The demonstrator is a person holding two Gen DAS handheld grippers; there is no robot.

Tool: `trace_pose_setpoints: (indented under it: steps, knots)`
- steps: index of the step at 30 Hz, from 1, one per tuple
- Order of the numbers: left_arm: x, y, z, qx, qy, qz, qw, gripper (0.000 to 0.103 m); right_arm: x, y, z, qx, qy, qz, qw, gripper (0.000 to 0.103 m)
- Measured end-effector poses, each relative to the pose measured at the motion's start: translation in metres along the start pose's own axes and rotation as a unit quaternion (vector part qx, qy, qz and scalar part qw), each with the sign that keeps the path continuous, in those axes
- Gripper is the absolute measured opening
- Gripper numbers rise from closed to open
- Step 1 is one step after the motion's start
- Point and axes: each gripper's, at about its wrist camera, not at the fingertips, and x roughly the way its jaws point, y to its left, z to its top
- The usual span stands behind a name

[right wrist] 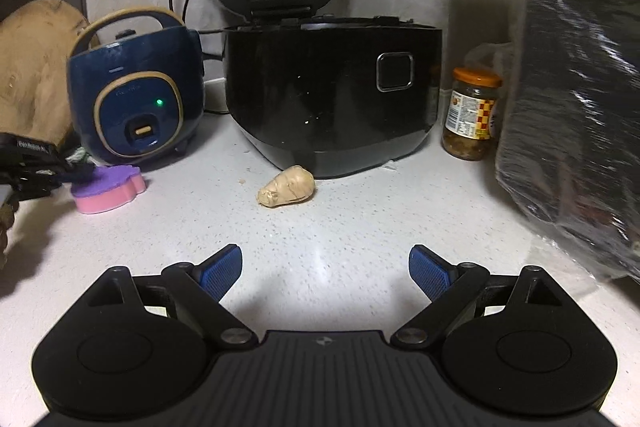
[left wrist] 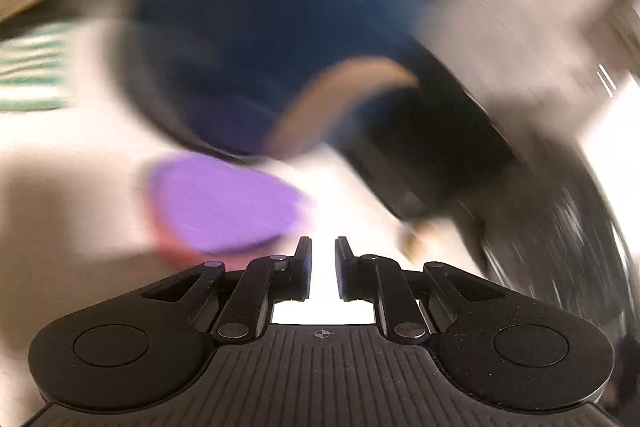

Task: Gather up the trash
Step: 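Move the left gripper toward the purple-and-pink sponge, then grasp the purple-and-pink sponge with the left gripper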

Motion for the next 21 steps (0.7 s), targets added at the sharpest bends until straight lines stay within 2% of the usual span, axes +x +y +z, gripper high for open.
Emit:
trace_pose_setpoints:
  steps: [1,3,4,6,7,8,11,13,15,18,21]
  knots:
    - [-0.004,-0.015,-0.001,0.037,-0.013,0.009,0.9992,0.015,-0.004,-0.002,0.0,0.001,-0.004,0.001,1.0,0.091]
    - [-0.015,-0.032,0.001,0.09,-0.081,0.069,0.9903,0.019,-0.008,-0.003,-0.002,0.002,-0.009,0.005,1.0,0.091]
    - [-0.019,-0.034,0.004,0.086,-0.113,0.114,0.9833,0.02,-0.011,-0.003,-0.003,0.004,-0.011,0.007,1.0,0.091]
    - [-0.024,-0.02,0.009,0.042,-0.155,0.206,0.9653,0.017,-0.015,-0.003,-0.008,0.007,-0.01,0.015,1.0,0.091]
    - [-0.027,-0.01,0.01,0.016,-0.168,0.228,0.9589,0.017,-0.018,-0.003,-0.012,0.006,-0.009,0.02,1.0,0.091]
    - [-0.03,0.004,0.011,-0.012,-0.176,0.234,0.9562,0.017,-0.022,-0.003,-0.016,0.003,-0.008,0.024,1.0,0.091]
    - [-0.025,0.04,0.006,-0.08,-0.154,0.212,0.9617,0.017,-0.033,-0.004,-0.027,-0.008,-0.011,0.026,1.0,0.091]
    - [-0.019,0.06,0.003,-0.118,-0.131,0.169,0.9697,0.017,-0.036,-0.008,-0.031,-0.004,-0.011,0.026,1.0,0.091]
    - [-0.015,0.068,0.003,-0.139,-0.13,0.121,0.9742,0.017,-0.037,-0.011,-0.032,0.003,-0.008,0.032,0.999,0.091]
    - [-0.005,0.058,0.004,-0.122,-0.102,0.073,0.9846,0.018,-0.035,-0.014,-0.035,0.01,-0.003,0.034,0.999,0.091]
    - [0.011,0.025,-0.004,-0.051,-0.026,0.006,0.9984,0.018,-0.033,-0.015,-0.037,0.012,0.0,0.039,0.999,0.091]
